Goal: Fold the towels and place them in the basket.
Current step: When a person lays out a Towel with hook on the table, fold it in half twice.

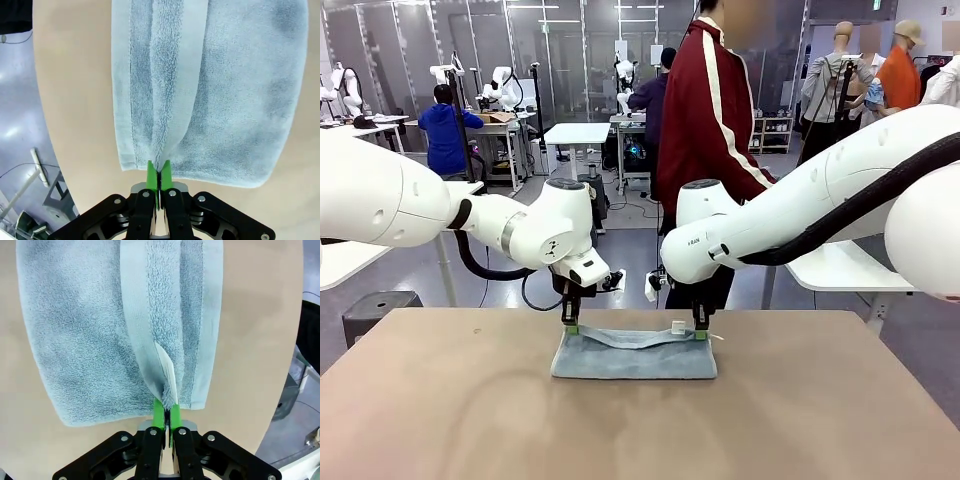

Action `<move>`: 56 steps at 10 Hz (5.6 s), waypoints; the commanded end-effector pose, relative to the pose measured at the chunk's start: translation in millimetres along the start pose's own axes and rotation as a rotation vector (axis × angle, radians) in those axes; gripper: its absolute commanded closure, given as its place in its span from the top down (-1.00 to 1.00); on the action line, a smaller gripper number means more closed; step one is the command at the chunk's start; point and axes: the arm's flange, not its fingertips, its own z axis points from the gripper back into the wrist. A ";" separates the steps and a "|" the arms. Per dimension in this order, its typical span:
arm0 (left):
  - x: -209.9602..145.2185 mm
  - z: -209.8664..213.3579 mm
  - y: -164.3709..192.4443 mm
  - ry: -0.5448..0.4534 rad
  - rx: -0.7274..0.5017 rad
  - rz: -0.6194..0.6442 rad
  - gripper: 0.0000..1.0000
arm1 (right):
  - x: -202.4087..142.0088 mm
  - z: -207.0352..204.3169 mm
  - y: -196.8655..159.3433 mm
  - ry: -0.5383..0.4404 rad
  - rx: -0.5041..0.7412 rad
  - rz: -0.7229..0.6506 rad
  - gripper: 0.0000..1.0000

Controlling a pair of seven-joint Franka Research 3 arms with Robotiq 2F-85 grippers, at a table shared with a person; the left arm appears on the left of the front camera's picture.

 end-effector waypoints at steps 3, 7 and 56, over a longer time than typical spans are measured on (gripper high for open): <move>-6.6 -11.5 7.7 0.050 -0.021 0.042 -0.94 | -7.5 -9.9 -5.2 0.002 0.028 -0.023 -0.89; -7.2 -18.9 5.7 0.035 -0.004 0.050 -0.42 | -7.6 -15.2 -5.0 -0.021 0.009 -0.029 -0.49; -262.5 4.7 -39.4 -1.080 -0.212 0.117 1.00 | -73.8 55.9 73.2 -0.370 0.343 -1.358 1.00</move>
